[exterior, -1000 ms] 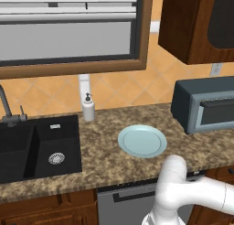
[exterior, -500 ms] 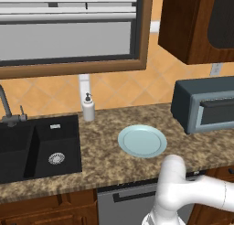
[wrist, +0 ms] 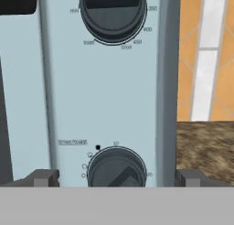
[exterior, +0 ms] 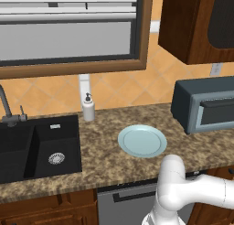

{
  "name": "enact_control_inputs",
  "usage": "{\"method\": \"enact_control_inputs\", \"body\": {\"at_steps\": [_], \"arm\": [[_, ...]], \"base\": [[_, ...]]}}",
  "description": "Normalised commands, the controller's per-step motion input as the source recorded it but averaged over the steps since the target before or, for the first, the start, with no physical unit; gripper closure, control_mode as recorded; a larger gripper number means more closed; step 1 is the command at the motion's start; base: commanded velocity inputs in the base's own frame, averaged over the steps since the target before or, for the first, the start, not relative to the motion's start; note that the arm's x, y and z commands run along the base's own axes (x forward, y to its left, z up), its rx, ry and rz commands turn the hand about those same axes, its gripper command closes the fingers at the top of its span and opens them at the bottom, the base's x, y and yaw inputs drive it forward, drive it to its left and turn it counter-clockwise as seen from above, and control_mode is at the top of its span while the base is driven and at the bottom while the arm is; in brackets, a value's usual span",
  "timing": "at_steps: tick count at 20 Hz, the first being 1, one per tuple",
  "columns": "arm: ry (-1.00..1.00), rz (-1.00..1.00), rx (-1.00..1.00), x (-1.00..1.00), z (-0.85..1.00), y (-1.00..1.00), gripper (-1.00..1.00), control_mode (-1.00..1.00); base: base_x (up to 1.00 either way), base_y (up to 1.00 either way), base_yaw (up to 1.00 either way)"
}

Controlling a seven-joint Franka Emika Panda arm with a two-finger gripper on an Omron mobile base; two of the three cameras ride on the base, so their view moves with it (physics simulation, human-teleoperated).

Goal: Pick up the kebab skewer and baguette bread, and place them inside the toaster oven. Close the toaster oven door and start by setting the timer.

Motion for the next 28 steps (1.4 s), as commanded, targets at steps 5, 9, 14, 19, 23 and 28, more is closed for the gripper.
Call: {"method": "enact_control_inputs", "body": {"at_steps": [5, 9, 14, 19, 23, 28], "arm": [[0.0, 0.0, 0.0, 0.0, 0.0, 0.0, -1.0, -1.0], [0.0, 0.0, 0.0, 0.04, -0.02, 0.0, -1.0, -1.0], [0.0, 0.0, 0.0, 0.0, 0.0, 0.0, -1.0, -1.0], [0.0, 0.0, 0.0, 0.0, 0.0, 0.0, -1.0, -1.0], [0.0, 0.0, 0.0, 0.0, 0.0, 0.0, -1.0, -1.0], [0.0, 0.0, 0.0, 0.0, 0.0, 0.0, -1.0, -1.0]], "base": [[0.0, 0.0, 0.0], [0.0, 0.0, 0.0], [0.0, 0.0, 0.0], [0.0, 0.0, 0.0], [0.0, 0.0, 0.0], [0.0, 0.0, 0.0]]}}
